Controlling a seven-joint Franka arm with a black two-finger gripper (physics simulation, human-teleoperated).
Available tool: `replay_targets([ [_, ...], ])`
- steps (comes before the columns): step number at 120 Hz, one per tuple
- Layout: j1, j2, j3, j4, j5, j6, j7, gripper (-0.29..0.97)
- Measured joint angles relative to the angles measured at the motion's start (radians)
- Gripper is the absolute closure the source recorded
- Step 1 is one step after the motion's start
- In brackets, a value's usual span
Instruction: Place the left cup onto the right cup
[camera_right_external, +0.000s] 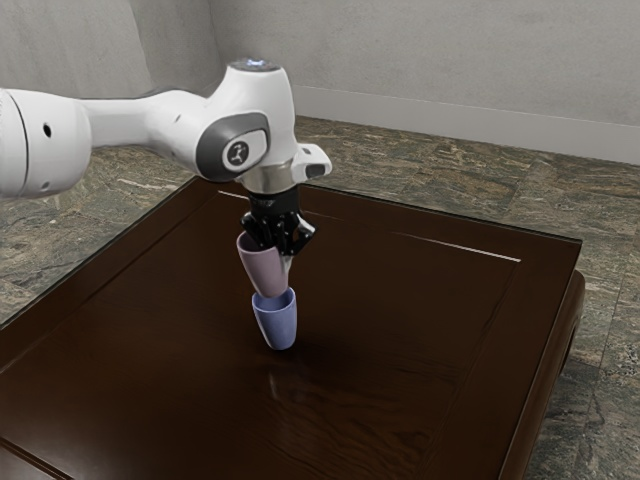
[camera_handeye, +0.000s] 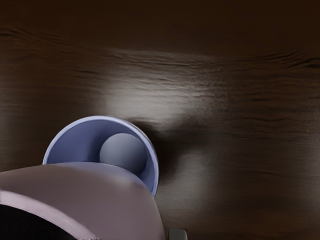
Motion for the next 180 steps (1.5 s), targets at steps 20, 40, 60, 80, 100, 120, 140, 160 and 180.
replay_targets([
  [20,0.001,0.014,0.004,0.0,0.009,0.002,-0.005,0.78],
  [40,0.001,0.028,0.005,0.0,0.011,0.008,-0.009,0.78],
  [60,0.001,0.038,0.005,0.001,0.012,0.015,-0.013,0.78],
  [80,0.001,0.052,0.005,0.002,0.013,0.027,-0.017,0.78],
  [100,0.001,0.06,0.005,0.002,0.014,0.042,-0.019,0.78],
  [120,0.001,0.068,0.008,0.002,0.017,0.05,-0.02,0.78],
  [140,0.002,0.069,0.018,0.002,0.03,0.054,-0.018,0.78],
  [160,0.002,0.072,0.026,0.002,0.035,0.056,-0.017,0.78],
  [180,0.003,0.088,0.027,0.002,0.036,0.061,-0.016,0.78],
])
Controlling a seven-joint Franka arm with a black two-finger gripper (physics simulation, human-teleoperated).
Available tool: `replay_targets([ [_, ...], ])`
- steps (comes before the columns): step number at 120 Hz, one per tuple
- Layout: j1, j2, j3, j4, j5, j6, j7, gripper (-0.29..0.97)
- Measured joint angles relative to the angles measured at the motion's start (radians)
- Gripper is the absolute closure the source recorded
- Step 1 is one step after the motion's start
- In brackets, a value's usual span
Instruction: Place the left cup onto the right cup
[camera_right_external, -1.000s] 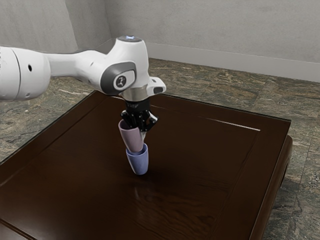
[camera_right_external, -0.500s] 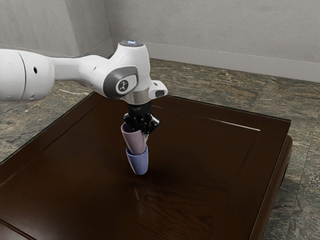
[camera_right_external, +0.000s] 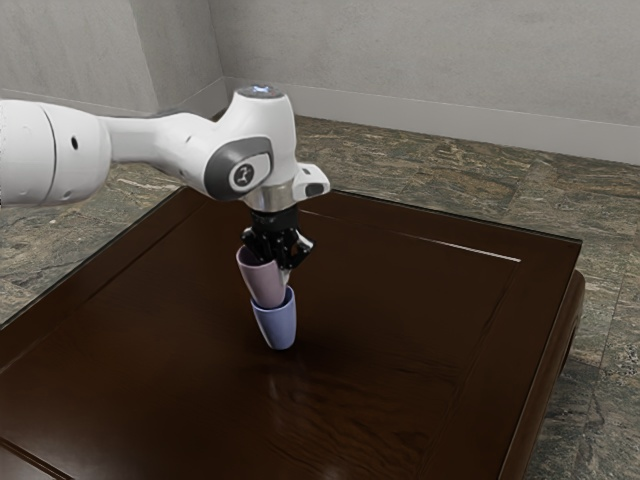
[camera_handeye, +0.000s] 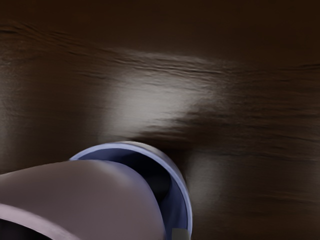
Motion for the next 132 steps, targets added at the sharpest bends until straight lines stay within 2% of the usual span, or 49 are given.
replay_targets([
  [44,0.0,0.023,0.0,0.0,-0.002,0.023,0.0,0.77],
  [67,0.0,0.028,0.0,-0.001,-0.013,0.03,0.004,0.38],
  [81,0.0,0.026,0.0,-0.001,-0.016,0.032,0.006,0.22],
  [102,0.0,0.017,0.0,0.0,-0.016,0.032,0.009,0.1],
  [132,-0.003,-0.004,-0.002,0.0,-0.017,0.028,0.009,0.03],
])
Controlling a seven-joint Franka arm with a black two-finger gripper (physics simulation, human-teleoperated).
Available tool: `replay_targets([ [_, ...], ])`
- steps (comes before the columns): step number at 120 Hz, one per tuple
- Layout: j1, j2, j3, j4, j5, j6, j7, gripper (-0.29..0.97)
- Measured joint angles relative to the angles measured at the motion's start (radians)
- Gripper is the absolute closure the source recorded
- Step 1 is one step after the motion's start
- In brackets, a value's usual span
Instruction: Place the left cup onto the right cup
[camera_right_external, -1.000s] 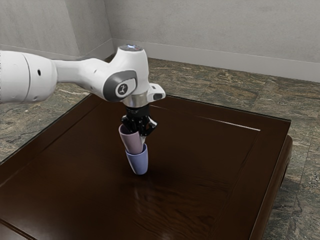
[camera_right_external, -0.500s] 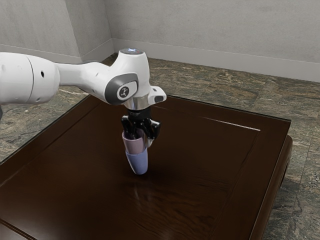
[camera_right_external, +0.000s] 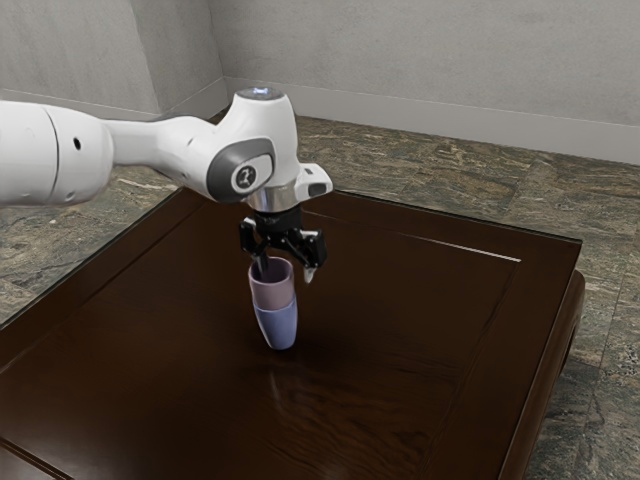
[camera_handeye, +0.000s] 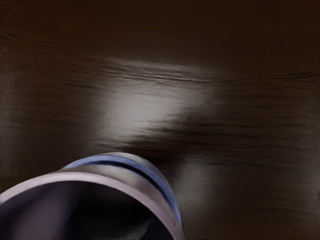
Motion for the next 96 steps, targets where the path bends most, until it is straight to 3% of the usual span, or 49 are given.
replay_targets([
  [64,-0.001,-0.202,-0.008,0.002,-0.003,-0.09,0.001,0.0],
  [96,-0.027,-0.333,0.086,0.058,-0.002,-0.246,0.052,0.0],
])
